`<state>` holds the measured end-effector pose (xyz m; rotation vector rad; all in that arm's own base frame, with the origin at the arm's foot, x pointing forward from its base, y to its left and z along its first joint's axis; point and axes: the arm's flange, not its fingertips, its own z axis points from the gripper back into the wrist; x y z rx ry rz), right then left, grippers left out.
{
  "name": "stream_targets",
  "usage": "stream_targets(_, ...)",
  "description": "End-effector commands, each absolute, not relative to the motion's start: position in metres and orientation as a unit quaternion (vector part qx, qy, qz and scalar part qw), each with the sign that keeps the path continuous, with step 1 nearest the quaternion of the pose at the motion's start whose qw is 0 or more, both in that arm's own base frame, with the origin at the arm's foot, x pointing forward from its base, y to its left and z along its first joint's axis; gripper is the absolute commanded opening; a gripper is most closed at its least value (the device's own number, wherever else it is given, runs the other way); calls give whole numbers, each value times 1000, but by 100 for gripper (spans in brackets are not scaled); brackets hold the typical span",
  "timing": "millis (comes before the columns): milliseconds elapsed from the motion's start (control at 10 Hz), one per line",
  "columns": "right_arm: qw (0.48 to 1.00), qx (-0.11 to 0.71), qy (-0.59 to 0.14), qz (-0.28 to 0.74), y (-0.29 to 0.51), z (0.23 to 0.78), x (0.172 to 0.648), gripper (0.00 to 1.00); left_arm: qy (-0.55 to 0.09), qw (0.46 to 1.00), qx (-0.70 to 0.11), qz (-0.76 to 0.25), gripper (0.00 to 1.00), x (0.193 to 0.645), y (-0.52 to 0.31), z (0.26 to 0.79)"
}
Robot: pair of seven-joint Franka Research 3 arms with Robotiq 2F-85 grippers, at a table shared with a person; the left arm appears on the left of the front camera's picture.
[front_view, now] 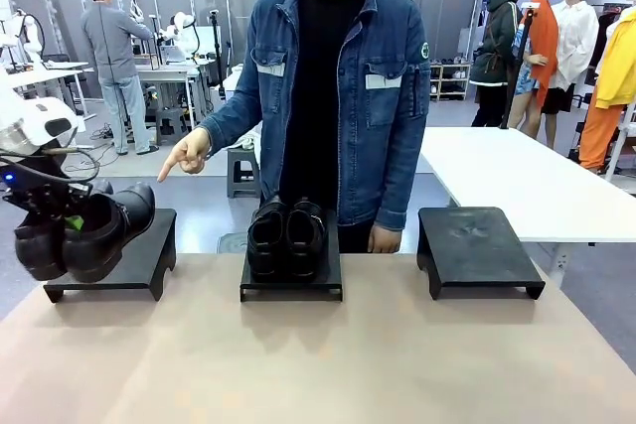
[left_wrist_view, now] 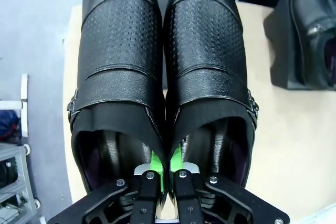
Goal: Place the shoes on the stand as instructed by the person.
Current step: Pick up another pair of Shoes and place it on the Shoes Stand indicated by the person.
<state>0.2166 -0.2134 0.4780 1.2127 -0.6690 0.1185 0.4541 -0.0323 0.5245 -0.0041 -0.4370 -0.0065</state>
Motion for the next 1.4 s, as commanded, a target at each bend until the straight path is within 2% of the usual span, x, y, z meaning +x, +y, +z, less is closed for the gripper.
stream_targets(0,764,560,-316,62,-215,480,216,100,-261,965,16,12,7,490,-29,527)
stream_targets(500,764,560,-316,62,-215,480,216,100,-271,962,9,31,7,550,0,493)
stream_targets(1300,764,560,-316,62,-215,480,216,100,-292,956,-8,6,7,573,13,453)
